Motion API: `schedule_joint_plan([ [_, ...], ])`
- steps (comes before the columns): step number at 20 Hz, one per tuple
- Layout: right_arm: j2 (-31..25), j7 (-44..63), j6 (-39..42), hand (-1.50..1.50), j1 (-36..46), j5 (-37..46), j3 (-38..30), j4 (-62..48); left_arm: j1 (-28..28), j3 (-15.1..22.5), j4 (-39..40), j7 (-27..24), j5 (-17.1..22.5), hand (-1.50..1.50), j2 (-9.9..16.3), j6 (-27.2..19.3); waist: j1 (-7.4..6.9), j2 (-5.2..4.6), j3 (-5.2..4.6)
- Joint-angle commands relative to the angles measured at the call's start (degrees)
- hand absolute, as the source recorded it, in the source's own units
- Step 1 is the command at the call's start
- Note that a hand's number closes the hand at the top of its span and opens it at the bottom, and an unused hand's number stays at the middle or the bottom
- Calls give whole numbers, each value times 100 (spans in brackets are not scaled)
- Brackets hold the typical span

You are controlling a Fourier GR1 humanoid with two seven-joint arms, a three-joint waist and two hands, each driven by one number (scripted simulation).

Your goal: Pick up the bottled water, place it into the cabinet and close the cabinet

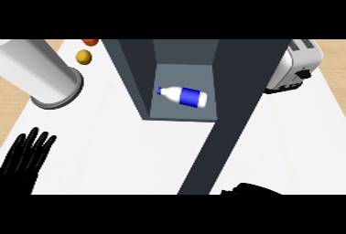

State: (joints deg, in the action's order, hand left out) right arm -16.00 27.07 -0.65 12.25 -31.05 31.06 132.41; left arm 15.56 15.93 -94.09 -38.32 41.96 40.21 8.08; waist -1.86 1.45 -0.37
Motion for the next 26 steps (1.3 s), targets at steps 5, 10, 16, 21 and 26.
schedule_joint_plan([
  [5,1556,480,-1760,150,1770,2146,1542,-1158,402,-374,-659,243,310,-150,435,81,-88,-45,3],
  [10,1586,435,-3133,150,3227,1334,1142,-2179,539,-631,-1075,460,552,-150,653,171,-176,-131,20],
  [16,1596,-486,-3598,150,4274,48,911,-3507,767,-846,-1337,522,532,-150,642,182,-158,-176,28],
  [21,1598,-285,-1650,150,4223,-846,989,-3851,989,-1060,-1671,745,650,-150,687,-9,-114,-189,38],
  [26,1600,-474,-405,150,4205,-1285,217,-4760,1274,-1118,-2268,998,522,-150,521,-312,15,-165,40],
])
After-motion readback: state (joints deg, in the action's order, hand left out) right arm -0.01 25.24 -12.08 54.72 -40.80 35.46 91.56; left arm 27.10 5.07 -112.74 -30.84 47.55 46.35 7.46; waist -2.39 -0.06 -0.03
